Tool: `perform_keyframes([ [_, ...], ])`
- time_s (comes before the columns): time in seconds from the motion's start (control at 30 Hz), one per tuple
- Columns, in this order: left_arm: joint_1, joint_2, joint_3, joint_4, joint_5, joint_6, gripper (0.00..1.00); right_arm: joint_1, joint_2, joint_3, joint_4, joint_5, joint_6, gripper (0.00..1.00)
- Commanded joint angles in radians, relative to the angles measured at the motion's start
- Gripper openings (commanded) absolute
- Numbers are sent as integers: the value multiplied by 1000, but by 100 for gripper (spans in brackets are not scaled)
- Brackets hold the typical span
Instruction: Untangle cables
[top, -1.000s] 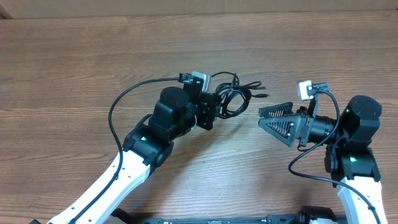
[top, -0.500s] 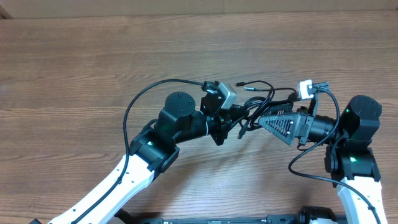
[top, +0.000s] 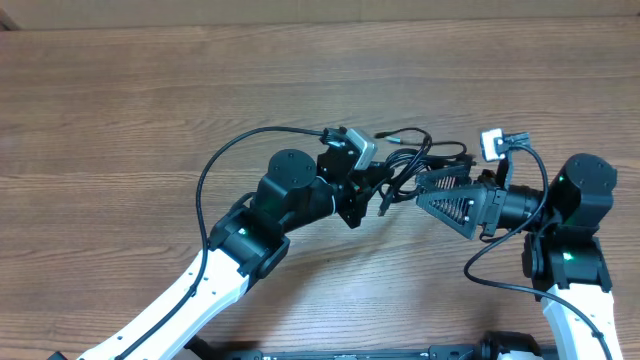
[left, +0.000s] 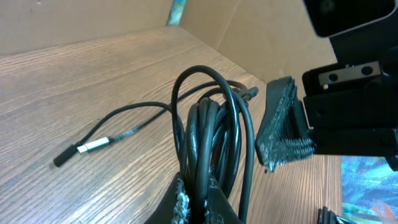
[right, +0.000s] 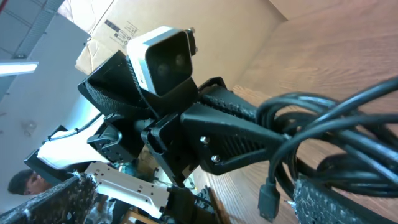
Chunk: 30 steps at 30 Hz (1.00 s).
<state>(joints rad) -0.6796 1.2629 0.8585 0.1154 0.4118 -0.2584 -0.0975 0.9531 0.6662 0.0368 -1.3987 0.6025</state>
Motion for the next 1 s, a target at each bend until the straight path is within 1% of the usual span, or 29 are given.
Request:
perform_keyframes([
  [0.0,-23,-26,10,13,57,0,4,3,-1,9,7,46,-1,100],
  [0.17,-71,-26,10,16,61,0,4,3,-1,9,8,98,-1,100],
  [0.23,-97,-26,10,16,59,1,4,3,-1,9,13,100,0,100],
  [0.37,-99,-26,10,16,49,0,4,3,-1,9,29,69,0,100],
  [0.47,-100,-26,10,16,50,0,4,3,-1,9,92,21,35,100],
  [0.53,-99,-26,10,16,45,0,4,3,-1,9,182,-19,90,99],
  [0.6,-99,-26,10,16,7,0,4,3,-1,9,240,-60,117,97],
  [0.7,-99,-26,10,16,-88,-18,4,3,-1,9,244,-97,124,95],
  [0.9,-100,-26,10,20,-101,-19,4,3,-1,9,254,-104,127,95],
  [0.97,-100,-26,10,52,-101,-54,4,3,-1,9,254,-106,127,96],
])
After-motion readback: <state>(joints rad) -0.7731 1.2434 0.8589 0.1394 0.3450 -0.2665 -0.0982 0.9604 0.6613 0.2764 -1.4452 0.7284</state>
